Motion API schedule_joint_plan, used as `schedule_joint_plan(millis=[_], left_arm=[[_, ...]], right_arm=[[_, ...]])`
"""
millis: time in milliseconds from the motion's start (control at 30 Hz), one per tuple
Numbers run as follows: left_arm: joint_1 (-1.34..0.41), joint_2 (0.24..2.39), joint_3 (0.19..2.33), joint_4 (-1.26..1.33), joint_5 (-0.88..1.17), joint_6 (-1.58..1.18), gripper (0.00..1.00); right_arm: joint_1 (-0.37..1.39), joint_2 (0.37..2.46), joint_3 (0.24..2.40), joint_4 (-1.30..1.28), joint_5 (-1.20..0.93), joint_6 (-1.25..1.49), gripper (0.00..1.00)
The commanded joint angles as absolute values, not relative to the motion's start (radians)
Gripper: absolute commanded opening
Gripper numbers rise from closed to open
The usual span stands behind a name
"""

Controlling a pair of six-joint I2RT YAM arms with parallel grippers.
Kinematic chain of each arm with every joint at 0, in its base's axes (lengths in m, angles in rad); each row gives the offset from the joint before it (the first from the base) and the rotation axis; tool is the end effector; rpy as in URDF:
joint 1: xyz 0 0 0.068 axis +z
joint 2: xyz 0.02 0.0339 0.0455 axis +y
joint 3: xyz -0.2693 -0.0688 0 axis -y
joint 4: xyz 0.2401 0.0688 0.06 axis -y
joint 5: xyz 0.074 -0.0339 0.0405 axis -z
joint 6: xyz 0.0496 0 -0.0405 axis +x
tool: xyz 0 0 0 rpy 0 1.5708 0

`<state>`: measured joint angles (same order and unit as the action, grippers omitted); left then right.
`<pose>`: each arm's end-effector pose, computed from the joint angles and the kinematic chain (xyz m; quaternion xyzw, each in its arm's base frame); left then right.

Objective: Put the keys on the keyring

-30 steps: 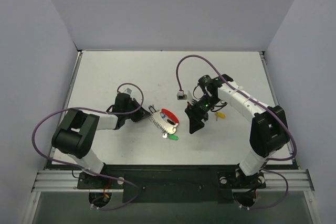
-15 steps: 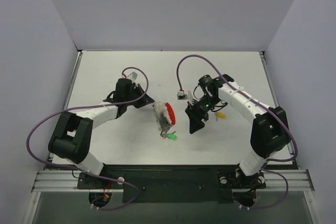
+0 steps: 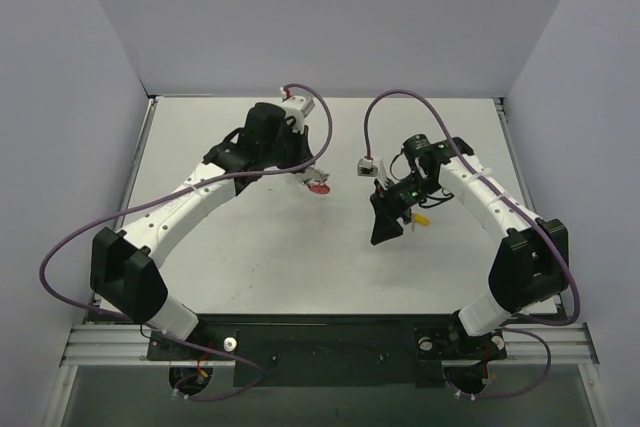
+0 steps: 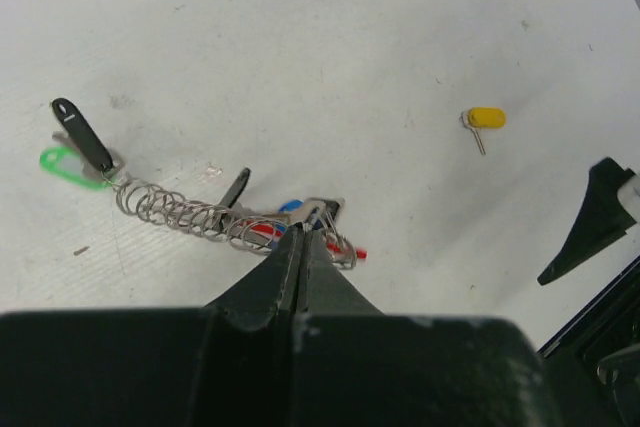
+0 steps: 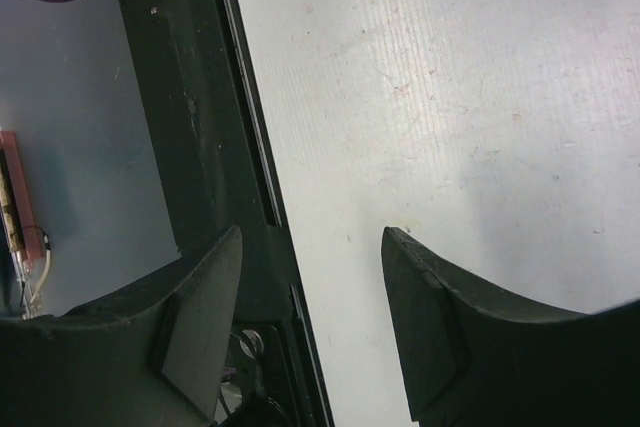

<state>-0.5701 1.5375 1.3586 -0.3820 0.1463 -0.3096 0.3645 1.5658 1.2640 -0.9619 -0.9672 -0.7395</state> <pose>0.3010 -0.2016 0.3335 0.1484 0.8609 -0.2633 0.4093 0.2626 0.1439 0.2713 -0.5193 0.7077 0.4262 0.2187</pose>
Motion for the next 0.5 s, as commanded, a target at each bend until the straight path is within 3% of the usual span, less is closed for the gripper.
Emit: schedule_joint_plan(millis=[0,467], left_arm=[[-0.643,1.546,1.457,-0.549,0.083,-0.147,0.00],[-0.788,1.594,1.206,-0.378,0.046,-0.218,0.00]], right_arm=[[0.333,1.516,1.264,-1.019,-1.028,-0.770,0.54],[0.298,1.497,1.249,-1.025,-1.046,-0.792,0.54]])
